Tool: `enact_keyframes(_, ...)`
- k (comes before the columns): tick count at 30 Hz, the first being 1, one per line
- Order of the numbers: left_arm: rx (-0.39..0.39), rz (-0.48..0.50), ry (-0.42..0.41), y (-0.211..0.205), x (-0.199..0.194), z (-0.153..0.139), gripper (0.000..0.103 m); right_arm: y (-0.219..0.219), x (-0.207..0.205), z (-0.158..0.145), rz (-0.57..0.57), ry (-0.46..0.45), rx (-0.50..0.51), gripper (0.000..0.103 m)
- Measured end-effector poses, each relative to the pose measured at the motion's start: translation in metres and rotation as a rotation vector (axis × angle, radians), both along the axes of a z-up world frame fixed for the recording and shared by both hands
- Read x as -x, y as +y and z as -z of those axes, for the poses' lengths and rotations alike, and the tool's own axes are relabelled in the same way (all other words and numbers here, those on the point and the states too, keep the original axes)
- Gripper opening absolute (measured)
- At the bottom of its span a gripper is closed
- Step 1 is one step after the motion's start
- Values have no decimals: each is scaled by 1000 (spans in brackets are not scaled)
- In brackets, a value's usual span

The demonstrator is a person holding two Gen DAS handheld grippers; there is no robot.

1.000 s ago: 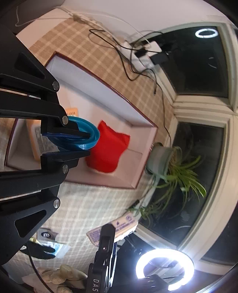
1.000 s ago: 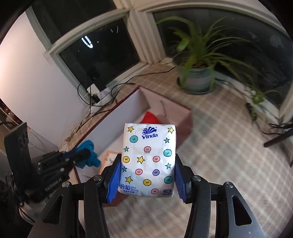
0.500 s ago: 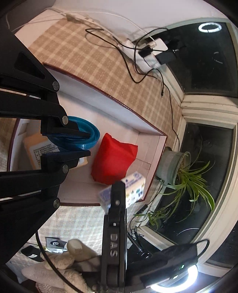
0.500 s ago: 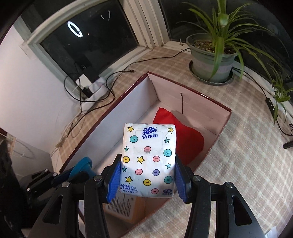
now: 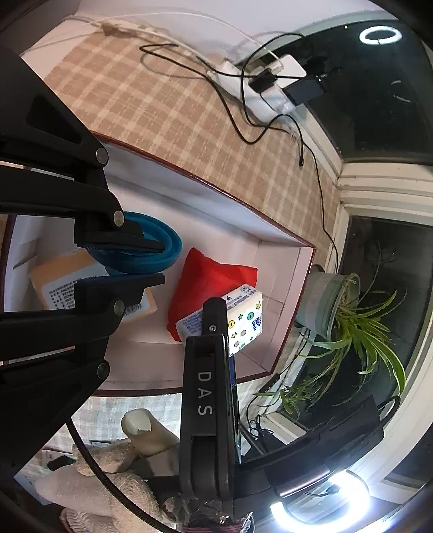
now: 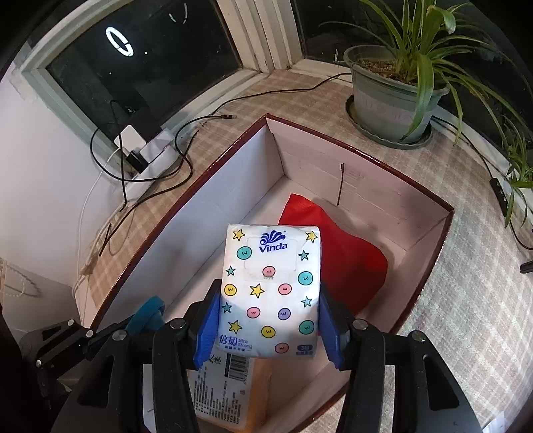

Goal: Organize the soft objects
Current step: 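Carry the tissue pack and blue funnel into the red-brown box and release both, then move both open tools to the black knit glove on the rug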

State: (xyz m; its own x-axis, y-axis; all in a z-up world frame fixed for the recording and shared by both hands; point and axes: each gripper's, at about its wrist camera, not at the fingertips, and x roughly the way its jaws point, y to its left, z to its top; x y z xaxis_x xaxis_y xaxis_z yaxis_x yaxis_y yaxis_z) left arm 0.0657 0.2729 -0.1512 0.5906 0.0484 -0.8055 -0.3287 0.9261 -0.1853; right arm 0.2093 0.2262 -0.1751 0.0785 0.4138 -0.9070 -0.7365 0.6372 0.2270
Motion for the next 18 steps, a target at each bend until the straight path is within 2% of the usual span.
enact_keyframes(2, 5, 3, 3, 2, -1, 1, 11, 2, -1, 0, 0, -4, 0, 50)
enact_keyframes(5, 5, 8, 3, 5, -1, 1, 19, 4, -1, 0, -4, -4, -4, 52)
enact_keyframes(7, 2, 9, -1, 6, -1, 0, 35, 5, -2, -1, 1, -7, -7, 62)
enact_keyframes(8, 3, 8, -1, 6, -1, -1, 39, 5, -2, -2, 5, -9, -9, 63)
enact_keyframes(18, 19, -24, -25, 12, 7, -8, 40, -11, -4, -17, 44, 2, -73, 63)
